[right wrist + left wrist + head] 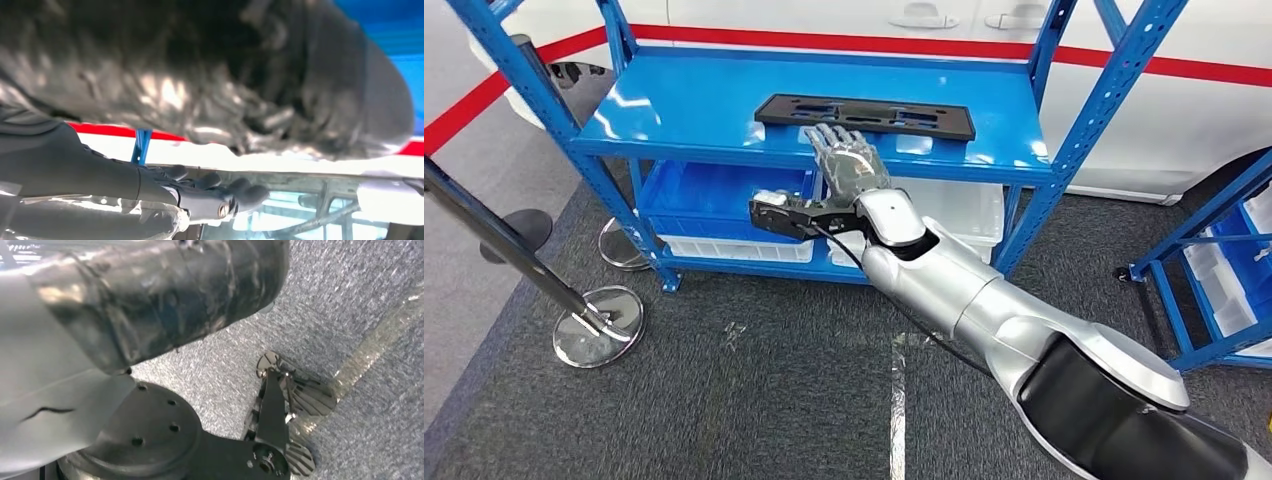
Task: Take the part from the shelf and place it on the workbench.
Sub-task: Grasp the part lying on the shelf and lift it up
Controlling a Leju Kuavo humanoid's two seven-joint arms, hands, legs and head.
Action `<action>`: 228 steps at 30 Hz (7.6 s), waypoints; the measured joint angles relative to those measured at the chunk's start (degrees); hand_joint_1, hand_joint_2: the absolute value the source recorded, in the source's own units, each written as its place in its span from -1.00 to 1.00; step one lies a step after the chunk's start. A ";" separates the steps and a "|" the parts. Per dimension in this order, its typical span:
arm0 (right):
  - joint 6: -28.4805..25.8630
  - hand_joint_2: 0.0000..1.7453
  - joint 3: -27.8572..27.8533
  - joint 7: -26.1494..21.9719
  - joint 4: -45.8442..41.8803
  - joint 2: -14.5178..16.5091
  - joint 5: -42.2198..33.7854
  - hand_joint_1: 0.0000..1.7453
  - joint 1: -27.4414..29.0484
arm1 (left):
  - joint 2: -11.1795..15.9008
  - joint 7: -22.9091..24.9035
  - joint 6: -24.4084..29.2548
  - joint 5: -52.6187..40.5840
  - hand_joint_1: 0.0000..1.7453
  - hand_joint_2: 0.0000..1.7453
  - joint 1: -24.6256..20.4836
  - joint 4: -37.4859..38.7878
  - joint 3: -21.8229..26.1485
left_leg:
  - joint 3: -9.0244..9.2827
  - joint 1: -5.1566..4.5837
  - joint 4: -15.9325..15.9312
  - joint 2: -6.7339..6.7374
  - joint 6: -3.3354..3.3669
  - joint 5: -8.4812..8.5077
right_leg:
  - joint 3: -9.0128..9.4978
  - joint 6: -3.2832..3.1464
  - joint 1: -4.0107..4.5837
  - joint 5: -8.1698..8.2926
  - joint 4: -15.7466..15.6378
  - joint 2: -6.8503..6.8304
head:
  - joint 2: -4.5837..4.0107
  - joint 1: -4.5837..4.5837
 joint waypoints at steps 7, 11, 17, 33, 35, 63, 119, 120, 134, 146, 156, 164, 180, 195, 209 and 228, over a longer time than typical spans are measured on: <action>-0.01 -1.00 0.01 -0.61 -0.08 0.33 0.63 -1.00 0.13 | -0.02 -0.11 -0.02 0.08 -1.00 -1.00 -0.07 0.00 -0.01 | -7.32 0.29 13.92 0.31 -1.39 -5.58 | 1.60 -1.96 -0.02 -1.26 -0.49 0.12 | 0.00 -0.52; 0.15 -1.00 0.05 -0.76 -0.03 0.34 2.13 -1.00 0.20 | -0.03 -0.11 -0.46 0.14 -1.00 -1.00 0.25 0.00 -0.02 | -7.50 0.19 9.18 0.32 -0.82 1.10 | 3.47 -2.06 0.37 -2.64 -0.40 0.27 | 0.00 -0.53; 0.67 -1.00 0.46 -1.08 -0.04 0.48 4.04 -1.00 -0.21 | 0.07 -0.11 -1.29 0.10 -1.00 -1.00 -0.05 0.00 -0.05 | -3.42 -0.51 -0.03 0.21 0.67 3.42 | 4.09 -0.82 0.50 -3.57 -0.88 0.25 | 0.01 -0.58; 1.86 -1.00 1.81 -1.20 0.16 0.59 4.37 -1.00 -0.34 | 0.17 -0.42 -1.58 0.61 -1.00 -1.00 -0.14 0.01 -0.15 | 0.43 -0.07 -0.28 0.10 -0.22 -0.39 | 0.51 -0.88 0.22 -0.13 -0.72 0.17 | 0.00 0.02; 1.86 -1.00 2.14 -1.20 0.20 0.66 4.43 -1.00 -0.44 | 0.21 -0.44 -1.56 0.68 -1.00 -1.00 -0.10 0.02 -0.17 | -0.91 0.01 2.71 0.24 -0.84 -2.01 | 1.20 -1.52 -0.04 -0.33 -1.17 0.18 | 0.00 -0.20; 3.06 -1.00 2.46 -0.37 0.21 0.77 5.45 -1.00 0.55 | 0.37 -0.77 -1.09 1.17 -1.00 -1.00 0.01 0.02 -0.85 | -0.50 0.11 0.32 0.16 -0.26 -0.11 | 0.95 -0.60 0.19 -1.46 0.24 0.08 | 0.01 -0.14; 10.23 0.50 2.46 3.11 4.07 -1.64 5.39 -1.00 2.23 | 0.21 -0.92 1.14 4.17 -1.00 -1.00 0.18 0.02 -1.03 | -2.37 0.10 -0.52 0.26 1.51 3.03 | -0.38 0.48 0.28 -6.82 7.69 0.07 | 0.00 -0.28; 10.22 1.00 2.46 3.10 4.11 -1.74 5.35 -1.00 2.32 | 0.17 -0.90 1.15 4.19 -1.00 -1.00 0.14 0.02 -1.03 | -1.84 -0.07 -0.31 0.19 1.56 2.34 | -1.21 0.33 0.38 -5.91 7.70 0.02 | 0.00 -0.22; 10.26 1.00 2.46 2.49 4.36 -1.93 5.26 -1.00 3.01 | -0.03 -1.11 0.92 4.32 -1.00 -1.00 0.21 0.02 -1.03 | -7.23 0.12 7.74 0.36 -1.27 1.54 | 3.79 -1.92 0.12 -2.58 -1.18 0.21 | 0.00 -0.70; 10.28 1.00 2.46 2.08 4.93 -2.05 5.09 -1.00 4.10 | -0.04 -1.19 1.02 4.78 -1.00 -1.00 0.07 0.02 -1.01 | -1.78 0.03 -0.72 0.24 1.89 2.53 | -4.91 0.51 0.26 -9.20 15.16 -0.01 | 0.00 -0.22; 10.39 1.00 2.46 1.68 5.40 -2.07 4.95 -1.00 4.54 | -0.05 -1.33 1.13 4.96 -1.00 -1.00 0.05 0.02 -1.01 | -0.89 -0.12 0.53 0.18 -0.33 0.00 | 1.39 -1.29 0.27 -1.15 -0.73 0.20 | 0.01 -0.29; 10.76 1.00 2.48 0.76 5.84 -1.68 4.91 -1.00 5.83 | -0.08 -1.79 1.31 5.57 -1.00 -1.00 0.18 0.02 -1.01 | -8.14 -0.02 10.14 0.32 -1.09 0.42 | 3.45 -2.24 0.22 -2.93 -0.50 0.20 | 0.00 -0.68; 11.45 1.00 3.43 -1.38 6.26 -0.58 5.42 0.52 6.56 | -0.09 -2.36 1.13 6.50 -1.00 -1.00 0.14 0.02 -1.01 | -1.34 0.07 -0.20 0.09 1.47 1.83 | -2.99 0.12 -0.21 -4.16 9.11 -0.27 | 0.00 -0.19; 11.29 1.00 3.44 -1.38 6.24 0.02 5.46 0.52 6.29 | -0.11 -2.43 1.11 6.54 -1.00 -1.00 0.24 0.02 -1.01 | -9.38 0.08 13.60 0.37 -1.49 -1.97 | 3.57 -2.23 0.16 -3.20 -0.31 0.01 | 0.00 -0.79; 11.26 1.00 4.76 -3.54 6.39 0.44 5.42 1.00 5.69 | -0.11 -2.94 0.93 7.04 -1.00 -1.00 -0.16 0.02 -0.98 | -2.23 -0.75 -0.15 0.11 0.54 2.53 | 5.62 -1.70 0.51 -4.34 -0.88 -0.25 | 0.00 0.07; -0.99 1.00 8.55 -2.68 -7.32 -0.53 24.02 1.00 -6.98 | -0.09 -8.27 -0.17 6.79 -1.00 1.00 0.07 0.02 -1.14 | -2.49 -0.64 -0.06 0.35 0.62 2.64 | 5.36 -0.77 0.53 -4.43 -1.08 -0.15 | 0.00 0.21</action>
